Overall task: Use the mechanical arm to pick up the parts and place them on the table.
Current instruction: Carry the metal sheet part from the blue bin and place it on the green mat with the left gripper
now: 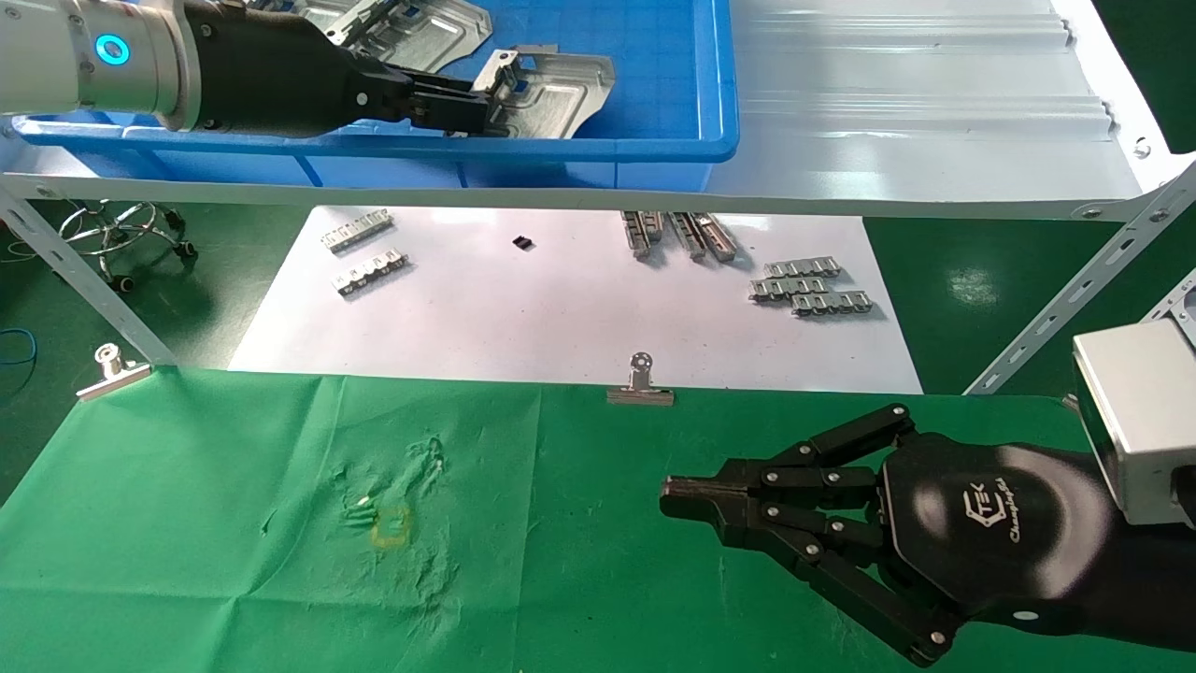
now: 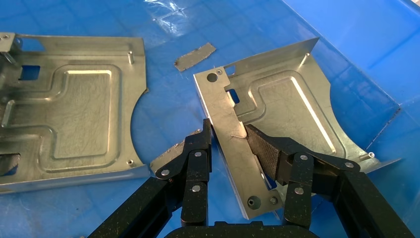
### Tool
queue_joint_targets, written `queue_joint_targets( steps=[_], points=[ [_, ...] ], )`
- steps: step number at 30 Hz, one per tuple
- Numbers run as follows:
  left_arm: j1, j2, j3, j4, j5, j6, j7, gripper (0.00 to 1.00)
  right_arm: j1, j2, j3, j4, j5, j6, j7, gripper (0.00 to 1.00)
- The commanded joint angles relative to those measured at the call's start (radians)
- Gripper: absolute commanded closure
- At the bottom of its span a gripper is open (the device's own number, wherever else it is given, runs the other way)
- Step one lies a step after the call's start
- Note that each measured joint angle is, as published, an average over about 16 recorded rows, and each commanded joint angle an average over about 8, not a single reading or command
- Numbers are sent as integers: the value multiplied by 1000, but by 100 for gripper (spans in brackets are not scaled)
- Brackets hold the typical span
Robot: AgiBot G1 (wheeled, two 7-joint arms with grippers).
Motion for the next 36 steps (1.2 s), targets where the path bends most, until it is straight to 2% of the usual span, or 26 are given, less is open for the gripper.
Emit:
queue_joint_targets(
  steps=[1, 7, 13, 26, 36],
  points=[
    [1, -3, -5, -2, -6, -2, 14, 100, 0, 0, 0, 0, 0, 0, 0, 100],
    [4, -17, -25, -21, -31, -11, 52, 100, 0, 0, 0, 0, 0, 0, 0, 100],
    [24, -49, -64, -80, -85, 0, 146, 100, 0, 0, 0, 0, 0, 0, 0, 100],
    [68, -155, -135, -150, -210, 151, 330, 100, 0, 0, 0, 0, 0, 0, 0, 100],
    [95, -188, -164, -165, -231, 118, 397, 100, 0, 0, 0, 0, 0, 0, 0, 100]
  ],
)
